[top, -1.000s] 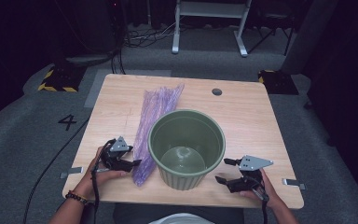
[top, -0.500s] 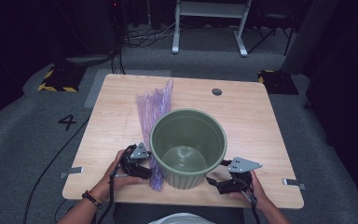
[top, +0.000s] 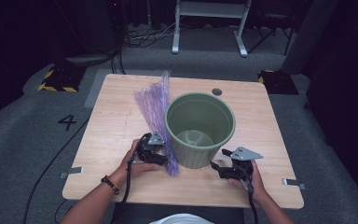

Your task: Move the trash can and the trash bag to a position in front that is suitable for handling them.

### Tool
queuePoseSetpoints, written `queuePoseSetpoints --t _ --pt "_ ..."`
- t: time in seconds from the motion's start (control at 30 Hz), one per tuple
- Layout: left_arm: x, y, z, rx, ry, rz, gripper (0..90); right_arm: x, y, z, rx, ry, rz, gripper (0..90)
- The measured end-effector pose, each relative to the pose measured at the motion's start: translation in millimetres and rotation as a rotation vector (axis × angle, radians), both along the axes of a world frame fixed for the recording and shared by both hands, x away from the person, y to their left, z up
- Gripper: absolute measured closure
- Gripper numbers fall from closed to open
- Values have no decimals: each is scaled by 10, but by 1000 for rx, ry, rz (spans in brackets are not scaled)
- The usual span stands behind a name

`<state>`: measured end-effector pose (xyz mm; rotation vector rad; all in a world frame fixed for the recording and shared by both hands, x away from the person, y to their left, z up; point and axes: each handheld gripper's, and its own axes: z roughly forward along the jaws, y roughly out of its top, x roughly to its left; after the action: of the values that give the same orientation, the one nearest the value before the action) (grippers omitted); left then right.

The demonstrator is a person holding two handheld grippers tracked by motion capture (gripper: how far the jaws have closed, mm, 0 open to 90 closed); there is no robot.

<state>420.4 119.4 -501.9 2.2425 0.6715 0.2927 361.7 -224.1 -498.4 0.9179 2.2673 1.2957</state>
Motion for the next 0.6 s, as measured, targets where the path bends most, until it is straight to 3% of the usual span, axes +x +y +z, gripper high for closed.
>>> queuePoseSetpoints --t 0.17,0.33,0.4,0.6 --pt "34 -53 0 -3 3 10 331 -15 44 8 11 -19 -10 222" --pt "-78 -20 2 -2 7 0 344 2 132 1 -5 -42 -45 190" --pt "-138 -25 0 -3 7 -4 343 36 163 0 -14 -43 -72 210" --pt "-284 -134 -3 1 17 -18 272 242 196 41 27 -32 -102 234"
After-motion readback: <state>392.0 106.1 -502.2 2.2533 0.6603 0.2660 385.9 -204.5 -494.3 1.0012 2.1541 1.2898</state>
